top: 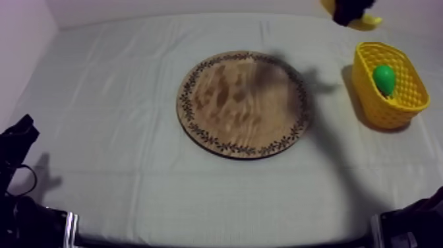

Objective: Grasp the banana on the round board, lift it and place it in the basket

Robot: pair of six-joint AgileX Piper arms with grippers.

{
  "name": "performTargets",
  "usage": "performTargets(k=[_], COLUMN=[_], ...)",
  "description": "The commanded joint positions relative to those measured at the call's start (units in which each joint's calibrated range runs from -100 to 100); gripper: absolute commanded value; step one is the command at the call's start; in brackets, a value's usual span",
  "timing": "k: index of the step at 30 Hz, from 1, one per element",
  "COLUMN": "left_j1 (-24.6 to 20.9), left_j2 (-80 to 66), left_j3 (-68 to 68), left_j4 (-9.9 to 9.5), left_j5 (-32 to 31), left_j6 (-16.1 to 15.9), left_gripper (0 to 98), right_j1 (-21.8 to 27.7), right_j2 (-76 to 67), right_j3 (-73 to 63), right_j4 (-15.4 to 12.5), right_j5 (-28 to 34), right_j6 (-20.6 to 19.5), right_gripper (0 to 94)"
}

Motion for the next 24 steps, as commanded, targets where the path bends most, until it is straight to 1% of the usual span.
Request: performTargets(k=[1, 6, 10, 16, 24], left_j1=[0.0, 0.0, 0.0, 0.0, 0.0], left_j2=[0.0, 0.0, 0.0, 0.0, 0.0], left_j3=[0.0, 0.0, 0.0, 0.0, 0.0], left_j4=[0.01, 0.01, 0.01, 0.01, 0.01], left_j5=[0.0, 0.0, 0.0, 0.0, 0.0], left_j6=[0.0, 0.0, 0.0, 0.0, 0.0], left_gripper=[0.1, 0.1, 0.1, 0.1, 0.1], right_j1=[4.5, 10.4, 13.7, 15.7, 17.9], right_j2=[-2.8, -5.1, -5.0, -3.0, 0.1], right_j3=[4.8, 9.2, 11.1, 10.5, 6.6], right_j4=[0.3, 0.4, 0.4, 0.1, -1.1], right_j5=[-0.1, 0.1, 0.2, 0.5, 1.4], right_j6=[-0.1, -0.5, -1.2, -2.1, -3.2], right_gripper=[23.5, 23.4, 24.1, 24.3, 24.8])
